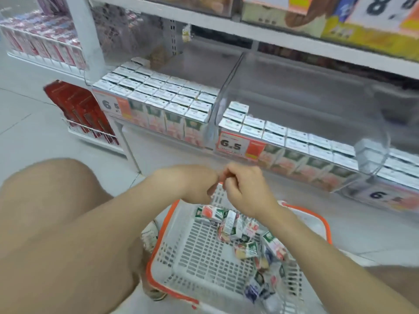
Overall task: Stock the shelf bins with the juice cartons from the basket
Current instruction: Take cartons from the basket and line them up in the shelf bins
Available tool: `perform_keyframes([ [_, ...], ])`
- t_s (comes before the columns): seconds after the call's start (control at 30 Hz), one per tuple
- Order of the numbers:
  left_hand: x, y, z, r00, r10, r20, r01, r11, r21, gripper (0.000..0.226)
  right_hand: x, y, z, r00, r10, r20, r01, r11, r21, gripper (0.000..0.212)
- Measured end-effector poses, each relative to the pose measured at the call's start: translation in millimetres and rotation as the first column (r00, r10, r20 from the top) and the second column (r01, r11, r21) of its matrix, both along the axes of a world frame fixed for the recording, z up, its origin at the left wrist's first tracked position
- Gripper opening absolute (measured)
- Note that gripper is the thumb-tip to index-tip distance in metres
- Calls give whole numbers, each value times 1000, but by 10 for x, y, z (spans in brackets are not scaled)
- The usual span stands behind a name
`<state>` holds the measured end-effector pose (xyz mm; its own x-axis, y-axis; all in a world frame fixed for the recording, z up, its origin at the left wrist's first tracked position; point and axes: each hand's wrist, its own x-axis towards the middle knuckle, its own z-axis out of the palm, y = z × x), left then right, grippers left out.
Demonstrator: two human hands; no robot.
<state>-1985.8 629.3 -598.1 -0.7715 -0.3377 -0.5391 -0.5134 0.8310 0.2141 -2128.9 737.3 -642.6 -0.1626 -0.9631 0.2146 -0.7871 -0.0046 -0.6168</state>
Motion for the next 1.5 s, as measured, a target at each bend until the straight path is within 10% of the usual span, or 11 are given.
perform_keyframes([
  [0.27, -340, 123, -1488, 953, -35, 301, 33, 999, 13, 9, -525, 350, -1253, 994, 89, -56, -26, 723, 690, 37],
  [0.57, -451, 334, -2940, 941, 210, 266, -214, 977, -14, 60, -830, 814, -2110, 992, 58, -109, 57, 570, 819, 32],
  [0.73, -452, 391, -3043, 906, 419, 60, -399, 892, -211, 44, -660, 1056, -2371, 948, 306, -87, -63, 449, 891, 25],
  [0.9, -401, 328, -3299, 752, 657, -59, -654, 754, 67, 91, -464, 1236, -2468, 821, 565, -79, -88, 263, 961, 27],
  [1.27, -393, 341, -3248, 768, 623, -150, -633, 774, -24, 70, -470, 1492, -2588, 565, 786, -252, 12, 297, 955, 43],
  [1.5, -319, 399, -3058, 873, 487, 12, -476, 859, -189, 44, -542, 1414, -2405, 917, 388, -95, -90, 433, 897, 51],
])
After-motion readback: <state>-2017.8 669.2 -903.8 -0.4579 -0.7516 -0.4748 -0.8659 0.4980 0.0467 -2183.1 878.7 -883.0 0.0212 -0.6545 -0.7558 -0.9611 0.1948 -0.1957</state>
